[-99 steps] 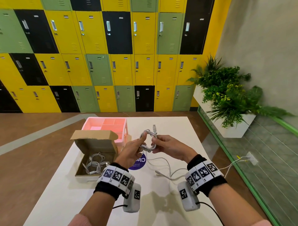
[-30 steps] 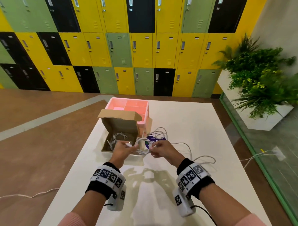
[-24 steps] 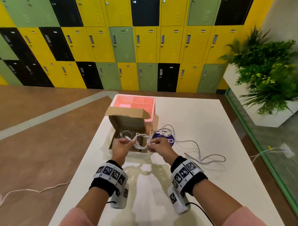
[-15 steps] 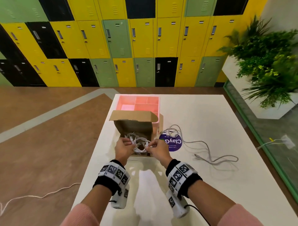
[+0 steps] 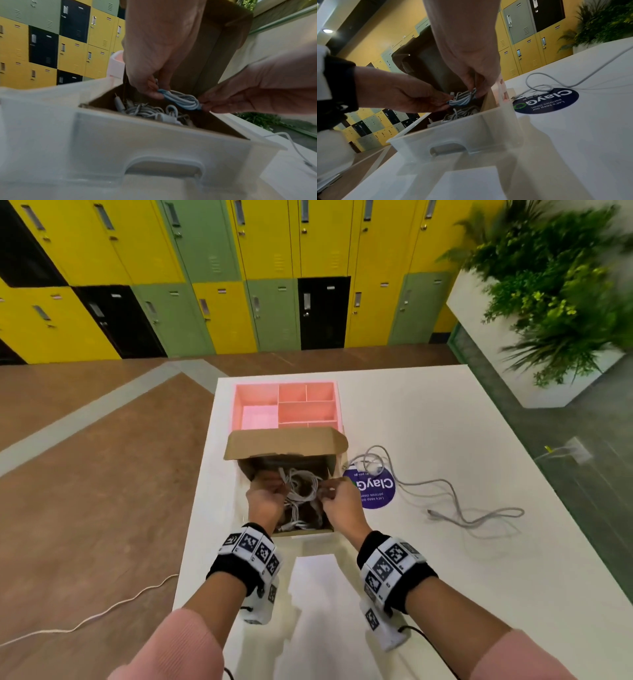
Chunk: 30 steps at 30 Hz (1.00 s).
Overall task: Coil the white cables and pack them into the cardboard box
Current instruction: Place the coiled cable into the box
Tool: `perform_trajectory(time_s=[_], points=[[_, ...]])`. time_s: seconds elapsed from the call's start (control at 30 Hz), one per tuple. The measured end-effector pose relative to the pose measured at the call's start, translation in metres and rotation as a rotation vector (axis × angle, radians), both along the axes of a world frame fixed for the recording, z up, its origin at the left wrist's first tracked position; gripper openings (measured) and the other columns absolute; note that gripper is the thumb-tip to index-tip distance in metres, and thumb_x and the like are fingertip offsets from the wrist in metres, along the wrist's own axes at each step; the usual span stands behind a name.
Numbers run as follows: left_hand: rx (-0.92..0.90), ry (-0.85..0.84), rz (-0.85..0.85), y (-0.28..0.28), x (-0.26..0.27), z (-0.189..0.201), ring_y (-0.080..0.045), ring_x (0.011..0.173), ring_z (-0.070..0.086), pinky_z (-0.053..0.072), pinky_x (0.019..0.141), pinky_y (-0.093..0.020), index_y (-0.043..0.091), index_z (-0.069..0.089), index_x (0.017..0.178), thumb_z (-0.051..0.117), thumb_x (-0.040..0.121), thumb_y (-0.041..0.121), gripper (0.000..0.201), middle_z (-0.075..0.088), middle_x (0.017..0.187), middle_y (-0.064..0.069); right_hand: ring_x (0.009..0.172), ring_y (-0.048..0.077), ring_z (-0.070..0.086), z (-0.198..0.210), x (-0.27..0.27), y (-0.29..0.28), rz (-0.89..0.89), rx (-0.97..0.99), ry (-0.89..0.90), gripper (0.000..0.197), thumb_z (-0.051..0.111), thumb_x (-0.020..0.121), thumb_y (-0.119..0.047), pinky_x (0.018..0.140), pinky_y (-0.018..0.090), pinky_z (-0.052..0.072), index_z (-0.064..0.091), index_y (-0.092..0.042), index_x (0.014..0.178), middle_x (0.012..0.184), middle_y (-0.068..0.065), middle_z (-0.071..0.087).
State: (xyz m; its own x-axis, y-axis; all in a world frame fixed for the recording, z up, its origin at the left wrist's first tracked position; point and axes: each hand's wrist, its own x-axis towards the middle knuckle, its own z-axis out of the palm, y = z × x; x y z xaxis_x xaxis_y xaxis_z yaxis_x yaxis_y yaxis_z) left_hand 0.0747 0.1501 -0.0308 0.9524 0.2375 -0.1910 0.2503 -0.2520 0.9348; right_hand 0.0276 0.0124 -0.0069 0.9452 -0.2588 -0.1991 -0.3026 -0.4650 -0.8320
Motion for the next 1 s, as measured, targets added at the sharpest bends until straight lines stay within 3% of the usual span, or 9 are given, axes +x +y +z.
perform_trajectory(time_s=[0.07,0.17,0.33,0.47,0.6,0.73,0.83,0.93,1.0], points=[[-0.023,0.032,0.021,-0.001,0.004,-0.005,-0.01,0.063,0.06,0.052,0.066,-0.019,0.0,0.06,0.081,0.067,0.074,-0.019,0.021,0.059,0.072,-0.005,0.101,0.018,0.06,-0.003,0.004,-0.001,0.038,-0.041,0.0,0.022,0.057,0.089,-0.001,0.07,0.0,0.034,0.067,-0.001,0.108,0.109,0.006,0.065],[0.038,0.084,-0.042,-0.001,0.001,-0.011,-0.026,0.091,0.064,0.051,0.086,-0.035,-0.003,0.064,0.102,0.066,0.083,-0.003,0.019,0.067,0.096,-0.016,0.106,0.021,0.062,-0.009,0.005,0.0,0.06,-0.04,0.025,0.024,0.057,0.088,0.0,0.081,0.009,0.037,0.068,-0.004,0.108,0.113,0.009,0.068],[0.037,0.037,0.025,-0.005,-0.003,-0.011,-0.039,0.103,0.061,0.047,0.096,-0.04,-0.014,0.061,0.101,0.065,0.081,-0.011,0.02,0.065,0.106,-0.03,0.114,0.018,0.058,-0.016,0.001,-0.002,0.103,-0.067,0.011,0.034,0.055,0.088,0.001,0.082,-0.001,0.027,0.062,-0.001,0.121,0.125,0.007,0.062],[0.256,0.024,-0.058,-0.004,-0.006,-0.011,-0.04,0.11,0.057,0.044,0.1,-0.045,-0.003,0.066,0.105,0.061,0.088,0.002,0.018,0.06,0.119,-0.023,0.105,0.018,0.063,-0.012,-0.003,-0.011,0.119,-0.028,-0.055,0.027,0.054,0.088,0.0,0.09,0.015,0.044,0.07,-0.005,0.109,0.114,0.006,0.068],[0.485,-0.097,-0.173,-0.018,-0.029,0.002,-0.036,0.118,0.05,0.043,0.099,-0.043,0.003,0.061,0.115,0.054,0.095,0.015,0.025,0.051,0.131,-0.02,0.092,0.013,0.064,-0.005,-0.014,-0.036,0.127,0.033,-0.089,0.023,0.054,0.088,-0.001,0.085,0.017,0.05,0.072,-0.009,0.101,0.101,0.002,0.07],[0.563,-0.279,-0.272,-0.047,-0.053,0.004,-0.031,0.116,0.048,0.042,0.095,-0.038,0.003,0.057,0.113,0.052,0.095,0.014,0.022,0.056,0.119,-0.017,0.081,0.003,0.06,-0.003,-0.021,-0.073,0.147,0.004,-0.077,0.02,0.055,0.091,-0.004,0.072,0.001,0.041,0.071,-0.007,0.102,0.099,0.001,0.07],[0.534,-0.388,-0.369,-0.081,-0.064,0.011,-0.023,0.101,0.051,0.04,0.084,-0.03,0.006,0.058,0.107,0.05,0.097,0.017,0.017,0.059,0.105,-0.009,0.085,0.006,0.056,-0.001,-0.026,-0.109,0.11,-0.081,-0.072,0.018,0.057,0.09,-0.005,0.073,0.008,0.041,0.072,-0.006,0.101,0.099,0.003,0.068],[0.466,-0.46,-0.534,-0.119,-0.072,0.009,-0.013,0.086,0.048,0.039,0.072,-0.025,0.012,0.056,0.096,0.05,0.097,0.019,0.009,0.055,0.092,0.002,0.083,0.015,0.062,0.0,-0.035,-0.151,0.093,-0.145,-0.052,0.019,0.055,0.09,-0.003,0.064,0.007,0.042,0.072,-0.004,0.099,0.097,0.006,0.07],[0.427,-0.446,-0.623,-0.147,-0.076,0.004,-0.013,0.082,0.048,0.041,0.071,-0.027,0.014,0.055,0.091,0.051,0.097,0.019,0.008,0.054,0.087,0.003,0.09,0.02,0.066,0.001,-0.042,-0.185,0.075,-0.199,-0.042,0.022,0.054,0.088,0.0,0.077,0.015,0.045,0.074,-0.006,0.096,0.098,0.007,0.073]])
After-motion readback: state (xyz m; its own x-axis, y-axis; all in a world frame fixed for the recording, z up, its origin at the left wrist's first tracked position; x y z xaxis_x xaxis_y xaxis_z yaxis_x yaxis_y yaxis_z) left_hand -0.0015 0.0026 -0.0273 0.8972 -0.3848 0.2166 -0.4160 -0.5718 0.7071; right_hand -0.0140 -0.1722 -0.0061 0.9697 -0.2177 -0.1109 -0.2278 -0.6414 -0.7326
